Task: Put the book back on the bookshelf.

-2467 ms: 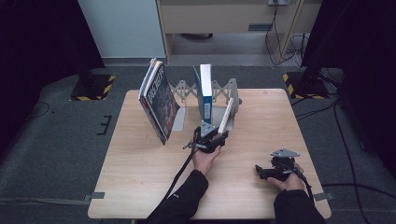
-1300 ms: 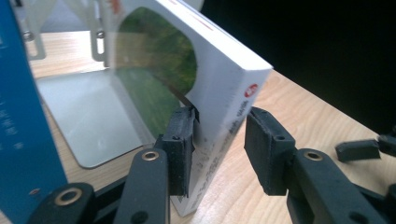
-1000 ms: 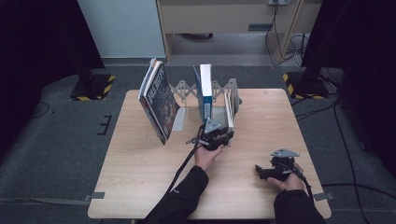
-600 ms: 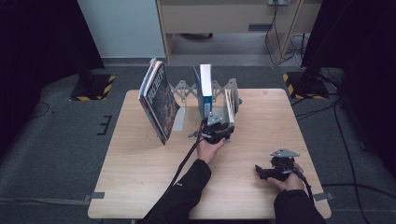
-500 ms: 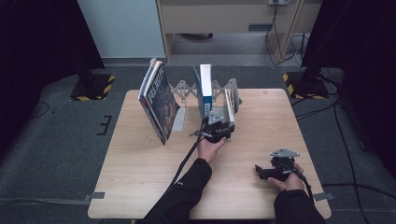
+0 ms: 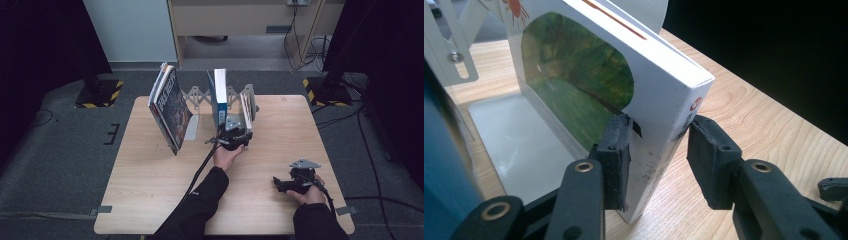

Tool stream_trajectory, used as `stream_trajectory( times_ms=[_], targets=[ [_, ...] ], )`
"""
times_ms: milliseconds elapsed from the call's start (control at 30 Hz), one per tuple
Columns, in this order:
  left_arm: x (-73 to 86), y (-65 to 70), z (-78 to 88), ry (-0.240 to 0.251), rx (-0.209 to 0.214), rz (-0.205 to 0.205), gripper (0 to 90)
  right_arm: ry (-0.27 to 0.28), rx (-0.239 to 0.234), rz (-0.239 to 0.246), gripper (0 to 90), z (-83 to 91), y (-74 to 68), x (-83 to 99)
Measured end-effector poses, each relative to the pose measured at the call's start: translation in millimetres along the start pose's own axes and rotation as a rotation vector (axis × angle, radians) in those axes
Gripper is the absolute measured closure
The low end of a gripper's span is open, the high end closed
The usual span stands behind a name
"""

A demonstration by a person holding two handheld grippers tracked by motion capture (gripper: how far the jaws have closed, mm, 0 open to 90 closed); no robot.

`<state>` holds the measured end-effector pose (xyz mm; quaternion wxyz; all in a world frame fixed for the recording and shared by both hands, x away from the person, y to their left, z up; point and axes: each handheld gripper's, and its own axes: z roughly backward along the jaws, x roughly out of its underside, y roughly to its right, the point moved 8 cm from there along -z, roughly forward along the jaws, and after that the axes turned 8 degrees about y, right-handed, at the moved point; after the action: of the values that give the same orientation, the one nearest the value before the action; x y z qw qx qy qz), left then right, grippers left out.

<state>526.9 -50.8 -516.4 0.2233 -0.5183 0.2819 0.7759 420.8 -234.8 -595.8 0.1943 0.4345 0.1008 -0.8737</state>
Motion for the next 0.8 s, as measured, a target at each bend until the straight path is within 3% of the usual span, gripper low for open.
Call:
stream_trajectory(
  times_ms=[200,367,600,700,800],
  targets=[
    [-1.7,4.4,16.3,-0.011,0.023,-0.034,54.3,0.000,0.000,0.001,2.0,0.0,0.0,0.1],
    [-4.0,3.5,41.0,-0.028,0.040,-0.060,50.9,0.000,-0.001,0.002,2.0,0.0,-0.1,0.1],
    [-1.5,-7.5,82.0,-0.065,0.037,-0.113,44.6,0.000,-0.001,0.002,2.0,0.0,-0.1,0.0],
    [3.8,-14.6,106.0,-0.087,0.048,-0.083,42.2,0.000,-0.001,0.002,2.0,0.0,-0.1,0.1],
    [12.2,-24.5,128.6,-0.109,0.033,-0.093,40.2,0.000,-0.001,0.002,2.0,0.0,-0.1,0.0]
  ],
)
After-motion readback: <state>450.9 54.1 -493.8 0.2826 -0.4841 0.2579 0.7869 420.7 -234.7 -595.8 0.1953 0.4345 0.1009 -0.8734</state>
